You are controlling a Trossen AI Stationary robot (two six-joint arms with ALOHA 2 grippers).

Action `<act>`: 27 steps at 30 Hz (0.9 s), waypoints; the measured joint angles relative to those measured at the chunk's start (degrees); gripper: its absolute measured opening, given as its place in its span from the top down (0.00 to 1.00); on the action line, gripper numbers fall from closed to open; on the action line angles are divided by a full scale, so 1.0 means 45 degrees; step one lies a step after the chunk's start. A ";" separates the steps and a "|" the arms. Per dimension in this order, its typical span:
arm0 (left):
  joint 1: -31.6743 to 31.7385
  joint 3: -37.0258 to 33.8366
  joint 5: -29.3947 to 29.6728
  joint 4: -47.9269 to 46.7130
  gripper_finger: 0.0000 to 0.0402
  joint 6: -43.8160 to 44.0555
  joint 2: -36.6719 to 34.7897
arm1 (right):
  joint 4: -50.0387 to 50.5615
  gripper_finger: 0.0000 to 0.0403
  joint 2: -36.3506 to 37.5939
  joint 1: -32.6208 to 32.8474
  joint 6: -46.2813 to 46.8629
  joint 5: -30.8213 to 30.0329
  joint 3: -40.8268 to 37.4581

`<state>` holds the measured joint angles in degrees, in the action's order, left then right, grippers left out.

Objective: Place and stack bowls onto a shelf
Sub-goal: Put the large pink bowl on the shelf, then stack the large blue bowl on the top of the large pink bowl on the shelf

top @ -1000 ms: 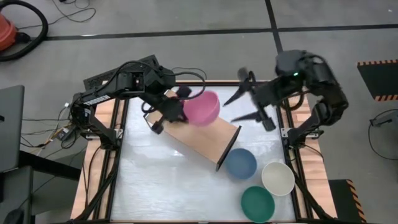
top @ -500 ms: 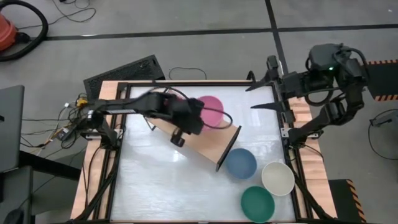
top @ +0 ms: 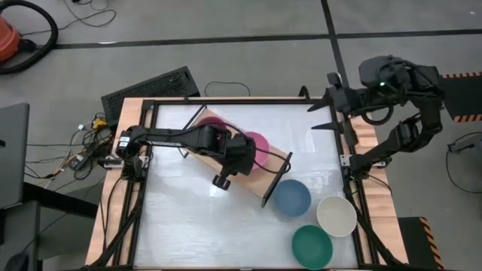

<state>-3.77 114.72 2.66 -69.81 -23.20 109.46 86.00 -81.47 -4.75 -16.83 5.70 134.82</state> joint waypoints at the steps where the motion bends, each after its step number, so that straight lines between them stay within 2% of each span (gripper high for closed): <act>1: -0.0003 0.0000 -0.0101 -0.0127 1.00 0.0023 0.0008 | 0.0417 0.37 -0.0047 -0.0129 0.0002 0.0004 0.0000; 7: -0.0178 0.0005 -0.0029 -0.0423 0.96 -0.0172 0.0013 | 0.0878 0.37 -0.0075 -0.0574 0.1148 0.0046 -0.0449; 13: -0.0165 0.0005 0.0037 -0.0426 0.79 -0.0237 0.0013 | 0.0885 0.37 -0.0054 -0.0544 0.2063 0.0011 -0.1171; 16: -0.0170 0.0005 0.0127 -0.0411 0.69 0.0062 0.0013 | 0.0863 0.37 -0.0059 -0.0540 0.3798 -0.0451 -0.1813; 19: -0.0105 0.0073 0.0153 -0.0487 0.60 0.0489 0.0013 | 0.0875 0.37 -0.0049 -0.0540 0.6430 -0.1360 -0.2822; 21: -0.0037 0.0405 0.0153 -0.0604 0.56 0.0667 0.0018 | 0.0917 0.37 -0.0057 -0.0540 0.7776 -0.1383 -0.3684; 25: 0.0075 0.1056 0.0160 -0.0679 0.48 0.0779 0.0009 | 0.0888 0.37 0.0023 -0.0472 0.9942 -0.1666 -0.5529; 27: 0.0136 0.1548 0.0141 -0.0908 0.45 0.0783 0.0028 | 0.0902 0.37 0.0152 -0.0220 1.0651 -0.2218 -0.6585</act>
<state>-3.16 121.68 3.29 -73.89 -19.68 109.58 90.06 -80.79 -5.74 31.10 -4.28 105.19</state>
